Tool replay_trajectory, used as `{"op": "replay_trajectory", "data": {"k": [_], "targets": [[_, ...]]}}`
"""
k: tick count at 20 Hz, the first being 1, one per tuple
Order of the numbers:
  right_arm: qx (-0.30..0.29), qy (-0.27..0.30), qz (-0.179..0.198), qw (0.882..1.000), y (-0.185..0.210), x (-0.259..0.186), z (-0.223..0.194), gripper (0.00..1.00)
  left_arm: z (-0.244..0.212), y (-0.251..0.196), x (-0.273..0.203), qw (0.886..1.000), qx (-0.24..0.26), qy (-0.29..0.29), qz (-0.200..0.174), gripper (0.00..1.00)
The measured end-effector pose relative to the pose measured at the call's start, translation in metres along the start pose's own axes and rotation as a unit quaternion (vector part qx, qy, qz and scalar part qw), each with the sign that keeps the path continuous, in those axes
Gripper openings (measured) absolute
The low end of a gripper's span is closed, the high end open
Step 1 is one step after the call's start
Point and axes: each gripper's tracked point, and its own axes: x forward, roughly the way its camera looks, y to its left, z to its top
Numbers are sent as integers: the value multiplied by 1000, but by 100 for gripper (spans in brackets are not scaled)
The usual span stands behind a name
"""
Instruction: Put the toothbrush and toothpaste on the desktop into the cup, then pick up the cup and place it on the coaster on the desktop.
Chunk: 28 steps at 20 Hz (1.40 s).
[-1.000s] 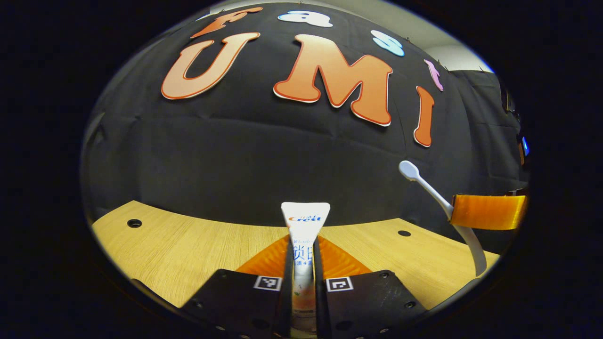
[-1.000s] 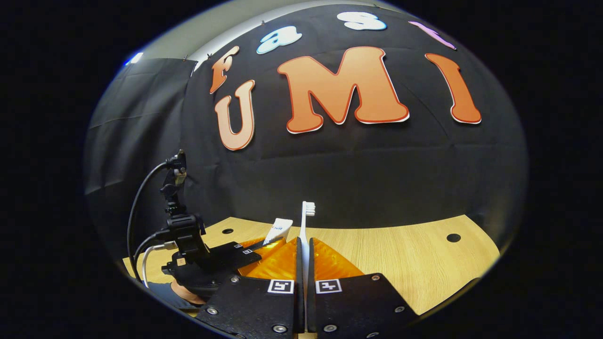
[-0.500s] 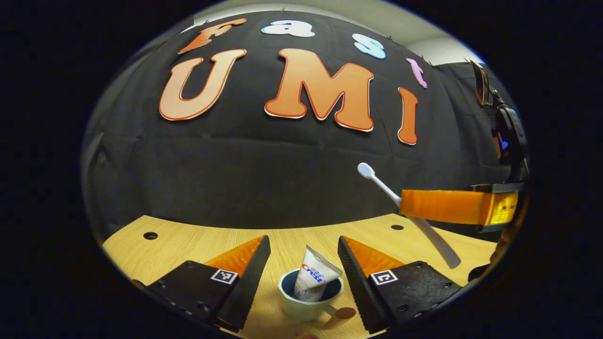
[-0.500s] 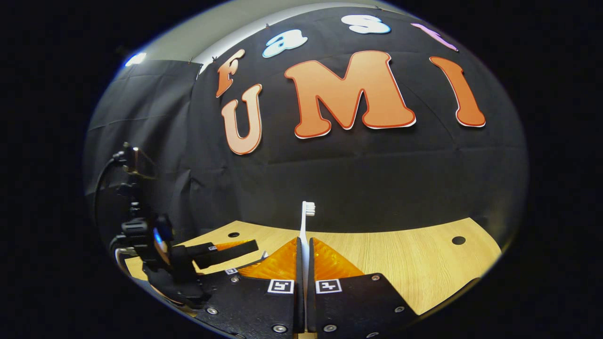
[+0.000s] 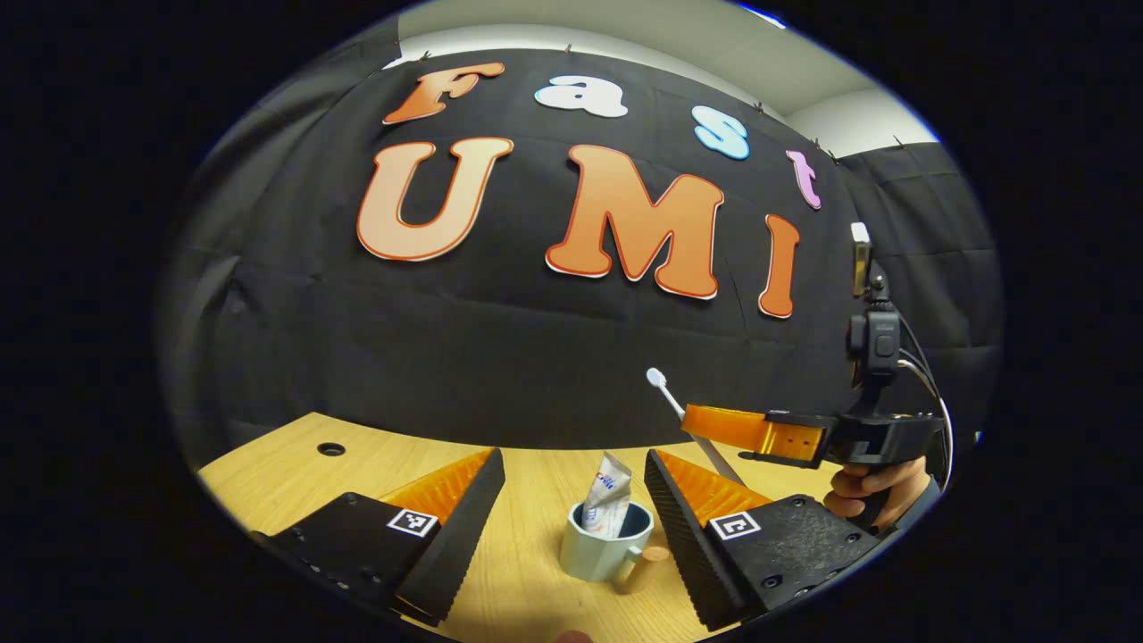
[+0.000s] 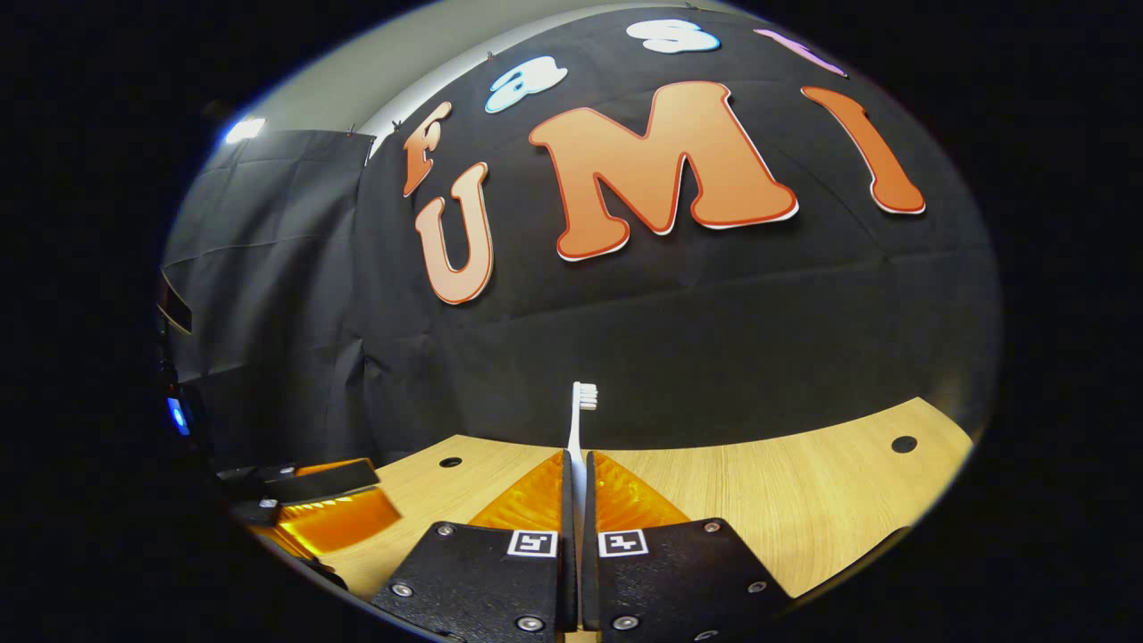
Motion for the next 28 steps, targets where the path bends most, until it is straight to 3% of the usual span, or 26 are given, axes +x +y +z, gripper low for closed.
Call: {"op": "replay_trajectory", "data": {"k": [7,16,23,28], "targets": [[54,-40,46,997,24,39,1,2,-3,32,-19,999,-1,-5,34,95],[87,-57,50,993,26,69,-21,3,-32,50,-19,998,-29,21,45,95],[62,-71,58,994,35,63,-31,4,-44,50,-19,997,-39,40,46,95],[46,-46,61,996,33,46,-34,14,-55,40,-23,997,-29,55,46,95]]}}
